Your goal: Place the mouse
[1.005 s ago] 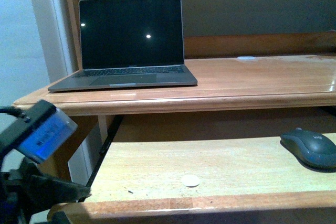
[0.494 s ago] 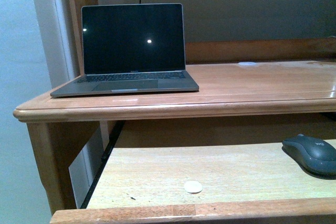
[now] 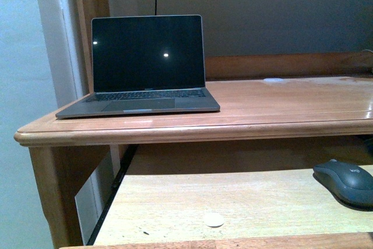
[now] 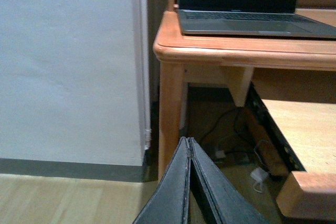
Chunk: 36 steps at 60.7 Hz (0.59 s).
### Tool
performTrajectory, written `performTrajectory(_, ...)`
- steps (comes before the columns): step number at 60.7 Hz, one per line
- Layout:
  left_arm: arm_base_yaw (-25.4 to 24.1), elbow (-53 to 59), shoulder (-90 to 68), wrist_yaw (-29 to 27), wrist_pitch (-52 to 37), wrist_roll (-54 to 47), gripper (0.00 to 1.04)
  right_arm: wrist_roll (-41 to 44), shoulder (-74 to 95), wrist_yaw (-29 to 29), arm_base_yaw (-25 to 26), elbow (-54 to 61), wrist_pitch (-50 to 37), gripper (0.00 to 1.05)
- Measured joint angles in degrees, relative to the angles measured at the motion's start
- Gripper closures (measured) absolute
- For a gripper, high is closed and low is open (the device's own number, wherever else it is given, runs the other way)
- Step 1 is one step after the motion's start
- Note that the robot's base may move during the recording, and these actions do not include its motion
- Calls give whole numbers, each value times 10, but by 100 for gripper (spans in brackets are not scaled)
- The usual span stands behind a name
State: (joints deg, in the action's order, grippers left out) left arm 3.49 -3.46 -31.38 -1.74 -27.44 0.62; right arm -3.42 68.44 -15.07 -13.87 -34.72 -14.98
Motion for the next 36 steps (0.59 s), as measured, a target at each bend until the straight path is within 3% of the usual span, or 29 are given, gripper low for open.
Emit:
performTrajectory(6, -30, 7, 28, 11, 19, 0, 102, 16, 63, -15, -1, -48, 4, 7)
performTrajectory(36, -32, 31, 128, 17, 89, 0, 102, 37, 220, -42, 23, -139, 47, 7)
